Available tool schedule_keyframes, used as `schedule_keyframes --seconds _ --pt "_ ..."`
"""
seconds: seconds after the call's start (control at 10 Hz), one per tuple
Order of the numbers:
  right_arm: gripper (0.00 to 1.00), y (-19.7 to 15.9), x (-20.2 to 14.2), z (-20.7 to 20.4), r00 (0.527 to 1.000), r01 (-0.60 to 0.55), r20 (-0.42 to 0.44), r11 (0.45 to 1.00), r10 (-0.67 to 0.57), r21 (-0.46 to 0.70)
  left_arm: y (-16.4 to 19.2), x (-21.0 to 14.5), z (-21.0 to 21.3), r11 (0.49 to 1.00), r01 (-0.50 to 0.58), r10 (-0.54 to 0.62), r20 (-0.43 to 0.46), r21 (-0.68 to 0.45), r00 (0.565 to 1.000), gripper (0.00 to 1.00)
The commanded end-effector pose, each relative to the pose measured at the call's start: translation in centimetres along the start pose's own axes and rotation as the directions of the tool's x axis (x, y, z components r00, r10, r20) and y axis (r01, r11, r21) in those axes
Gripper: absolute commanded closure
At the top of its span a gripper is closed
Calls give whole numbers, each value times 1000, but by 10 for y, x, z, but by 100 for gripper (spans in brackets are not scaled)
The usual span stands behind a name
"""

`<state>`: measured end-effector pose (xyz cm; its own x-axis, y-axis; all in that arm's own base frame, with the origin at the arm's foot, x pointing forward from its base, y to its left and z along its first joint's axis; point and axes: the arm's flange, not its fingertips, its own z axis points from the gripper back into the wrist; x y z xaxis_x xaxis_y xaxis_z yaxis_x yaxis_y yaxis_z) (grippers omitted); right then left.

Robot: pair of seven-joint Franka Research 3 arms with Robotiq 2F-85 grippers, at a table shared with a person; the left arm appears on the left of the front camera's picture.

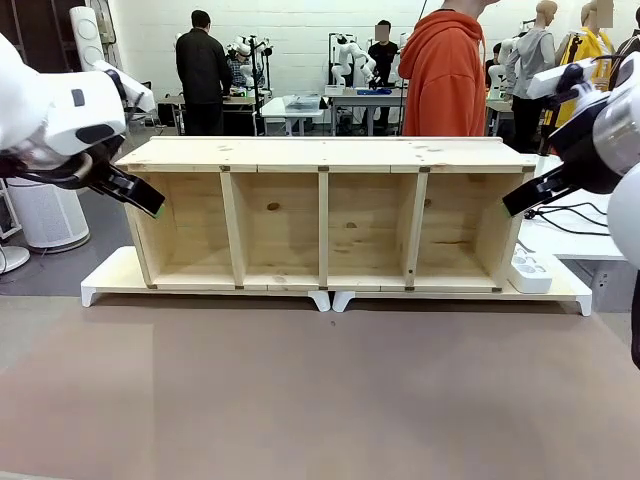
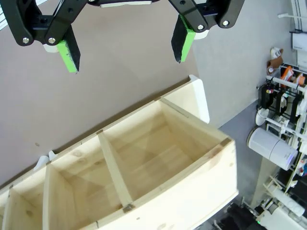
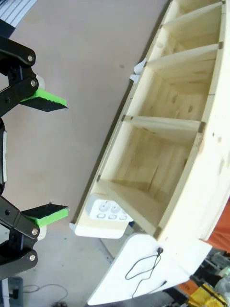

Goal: Perform cable management.
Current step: When the cord part of the Power Cable appears at the lower middle area of the table and stops, grasp the cord part of the Power Cable.

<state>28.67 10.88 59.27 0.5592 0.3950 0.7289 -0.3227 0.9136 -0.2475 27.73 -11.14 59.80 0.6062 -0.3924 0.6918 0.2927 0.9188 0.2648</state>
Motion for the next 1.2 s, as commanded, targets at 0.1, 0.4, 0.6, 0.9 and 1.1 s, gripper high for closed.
schedule_keyframes --seconds 0.1,0.4,0.6,0.9,1.1 --pt "0 20 -120 -15 999 40 -8 999 -40 -29 -10 -172 -26 995 -93 92 24 30 995 0" --pt "0 -2 -1 5 1000 9 0 1000 -9 -6 5 -2 10 1000 -24 23 7 11 1000 0" --pt "0 -2 -1 5 1000 9 0 1000 -9 -6 5 -2 10 1000 -24 23 7 11 1000 0" --pt "0 -2 -1 5 1000 9 0 1000 -9 -6 5 -2 10 1000 -24 23 7 11 1000 0" --pt "0 -2 -1 5 1000 9 0 1000 -9 -6 5 -2 10 1000 -24 23 7 11 1000 0"
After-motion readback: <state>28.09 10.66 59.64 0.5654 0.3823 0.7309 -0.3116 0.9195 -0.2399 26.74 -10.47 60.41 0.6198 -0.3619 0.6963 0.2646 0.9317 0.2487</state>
